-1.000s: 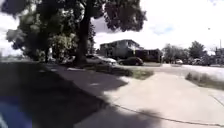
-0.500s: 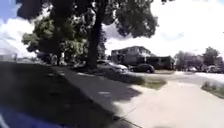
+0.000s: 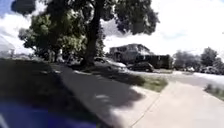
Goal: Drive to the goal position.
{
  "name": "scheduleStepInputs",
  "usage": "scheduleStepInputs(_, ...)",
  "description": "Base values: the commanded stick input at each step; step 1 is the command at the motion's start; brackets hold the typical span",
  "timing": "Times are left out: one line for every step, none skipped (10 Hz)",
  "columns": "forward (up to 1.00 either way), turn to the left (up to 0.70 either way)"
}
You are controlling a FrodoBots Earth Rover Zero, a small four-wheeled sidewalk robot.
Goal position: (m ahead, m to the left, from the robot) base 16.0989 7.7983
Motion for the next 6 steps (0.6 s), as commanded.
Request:
scheduleStepInputs(0.70, 0.00)
scheduleStepInputs(0.70, 0.00)
scheduleStepInputs(0.70, 0.00)
scheduleStepInputs(0.70, 0.00)
scheduleStepInputs(0.70, 0.00)
scheduleStepInputs(0.70, 0.00)
